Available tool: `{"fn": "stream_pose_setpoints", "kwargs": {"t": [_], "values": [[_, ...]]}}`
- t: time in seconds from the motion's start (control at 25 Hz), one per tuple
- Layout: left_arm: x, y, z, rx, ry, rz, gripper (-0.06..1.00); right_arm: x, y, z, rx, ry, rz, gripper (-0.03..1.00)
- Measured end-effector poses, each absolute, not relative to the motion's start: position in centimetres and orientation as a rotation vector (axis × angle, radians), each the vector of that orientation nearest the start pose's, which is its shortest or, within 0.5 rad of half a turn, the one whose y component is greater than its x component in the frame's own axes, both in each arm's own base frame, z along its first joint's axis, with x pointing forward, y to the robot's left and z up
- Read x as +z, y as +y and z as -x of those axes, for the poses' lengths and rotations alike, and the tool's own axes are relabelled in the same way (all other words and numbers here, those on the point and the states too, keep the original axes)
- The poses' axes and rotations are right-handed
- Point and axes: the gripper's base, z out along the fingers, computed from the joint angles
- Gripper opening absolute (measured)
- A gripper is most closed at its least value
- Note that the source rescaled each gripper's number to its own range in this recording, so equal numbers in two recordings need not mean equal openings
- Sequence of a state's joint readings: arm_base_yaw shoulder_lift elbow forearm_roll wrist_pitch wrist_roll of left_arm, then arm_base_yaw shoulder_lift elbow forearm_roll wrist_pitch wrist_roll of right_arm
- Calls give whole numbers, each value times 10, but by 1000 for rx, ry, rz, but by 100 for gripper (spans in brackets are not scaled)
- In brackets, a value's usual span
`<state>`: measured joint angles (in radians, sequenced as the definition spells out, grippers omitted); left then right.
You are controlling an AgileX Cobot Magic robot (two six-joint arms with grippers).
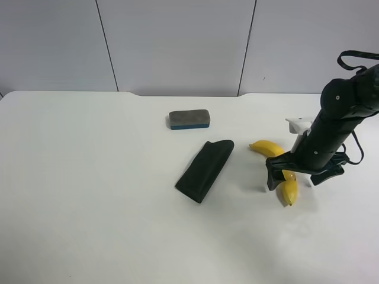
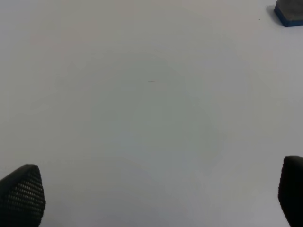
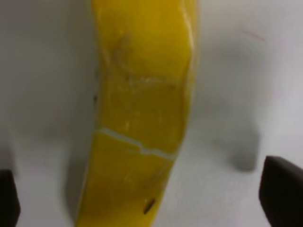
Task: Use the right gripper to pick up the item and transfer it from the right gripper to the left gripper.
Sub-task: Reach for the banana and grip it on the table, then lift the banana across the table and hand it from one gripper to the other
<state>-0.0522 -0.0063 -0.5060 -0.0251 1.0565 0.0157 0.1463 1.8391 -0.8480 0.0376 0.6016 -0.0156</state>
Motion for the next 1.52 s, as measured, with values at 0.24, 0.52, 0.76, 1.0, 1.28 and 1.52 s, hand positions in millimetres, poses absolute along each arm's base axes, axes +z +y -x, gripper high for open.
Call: {"fn": "stream_pose_setpoints", "kwargs": {"t": [0.24,0.52,0.76,1.0,1.28,1.52], "values": [[279,-2,7,-53,2027,-70,100,106,44,-287,40,3084,201,100],[279,-2,7,-53,2027,-70,100,106,44,-287,42,3082,200,89],[279,-2,7,-53,2027,-70,100,106,44,-287,42,3082,200,44],[279,-2,7,-53,2027,-70,100,106,44,-287,42,3081,198,1],[279,-2,7,-53,2027,-70,100,107,45,-288,50,3076,187,1],[279,-2,7,-53,2027,-70,100,130,44,-284,56,3045,193,1]]}}
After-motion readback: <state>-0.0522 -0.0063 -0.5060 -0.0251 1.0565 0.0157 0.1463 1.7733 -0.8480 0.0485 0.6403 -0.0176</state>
